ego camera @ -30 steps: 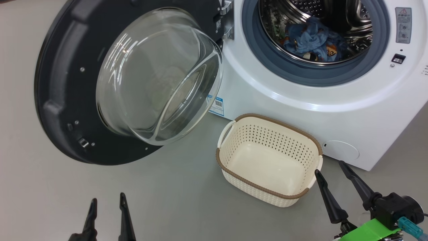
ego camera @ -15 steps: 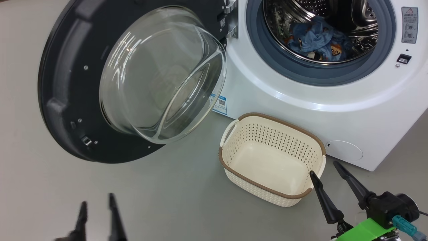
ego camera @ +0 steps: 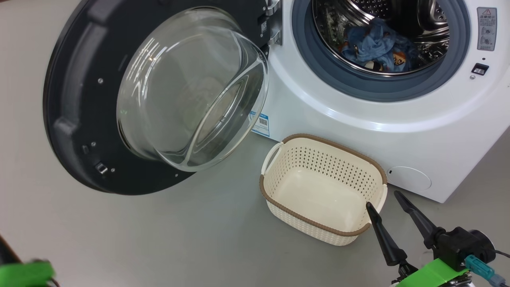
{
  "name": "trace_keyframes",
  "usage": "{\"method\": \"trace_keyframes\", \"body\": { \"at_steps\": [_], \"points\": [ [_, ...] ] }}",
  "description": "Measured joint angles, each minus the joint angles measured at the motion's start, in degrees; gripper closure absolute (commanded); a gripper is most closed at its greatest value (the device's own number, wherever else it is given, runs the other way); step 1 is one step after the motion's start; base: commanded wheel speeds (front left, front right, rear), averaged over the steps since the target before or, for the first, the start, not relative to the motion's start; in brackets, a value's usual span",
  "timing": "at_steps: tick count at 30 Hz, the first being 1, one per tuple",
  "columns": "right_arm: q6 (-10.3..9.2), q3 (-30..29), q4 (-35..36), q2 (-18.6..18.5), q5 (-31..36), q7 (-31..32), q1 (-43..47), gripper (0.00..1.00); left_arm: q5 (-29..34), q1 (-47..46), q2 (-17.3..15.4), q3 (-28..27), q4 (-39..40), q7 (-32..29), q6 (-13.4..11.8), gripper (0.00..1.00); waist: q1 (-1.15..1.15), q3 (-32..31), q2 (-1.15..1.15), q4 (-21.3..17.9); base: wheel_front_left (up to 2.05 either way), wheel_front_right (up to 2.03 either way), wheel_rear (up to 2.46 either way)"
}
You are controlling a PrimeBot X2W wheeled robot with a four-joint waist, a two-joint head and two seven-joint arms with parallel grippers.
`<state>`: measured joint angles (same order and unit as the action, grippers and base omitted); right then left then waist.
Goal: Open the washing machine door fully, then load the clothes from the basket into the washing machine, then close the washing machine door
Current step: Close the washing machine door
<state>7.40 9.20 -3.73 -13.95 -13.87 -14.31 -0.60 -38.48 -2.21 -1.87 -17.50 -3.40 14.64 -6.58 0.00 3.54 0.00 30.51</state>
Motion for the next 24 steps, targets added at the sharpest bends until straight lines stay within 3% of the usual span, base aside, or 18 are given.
{"method": "trace_keyframes", "body": {
  "at_steps": [3, 13, 24],
  "points": [
    [0.0, -0.01, -0.13, 0.18, 0.0, 0.0, 0.03, 0.0, -0.89, -6.0, -0.99, -3.3, -5.3, 0.01, 1.78, 1.0, 0.0, -0.09, 0.0, -0.18, 0.0, 0.0, 0.0],
    [0.0, -0.4, -0.16, 1.2, 0.0, 0.0, 0.71, 0.0, -9.25, -28.88, -13.55, -10.16, -25.43, -7.76, 1.03, 1.0, 0.0, -0.61, 0.0, -2.71, 0.0, 0.0, 0.0],
    [0.0, 1.03, -0.64, -0.03, -0.59, 0.0, 0.69, 0.0, -20.07, -41.04, -19.18, -18.08, -39.34, -15.01, 0.59, 1.0, 0.0, 0.88, 0.0, -9.3, 0.0, 0.0, 0.0]
  ]
}}
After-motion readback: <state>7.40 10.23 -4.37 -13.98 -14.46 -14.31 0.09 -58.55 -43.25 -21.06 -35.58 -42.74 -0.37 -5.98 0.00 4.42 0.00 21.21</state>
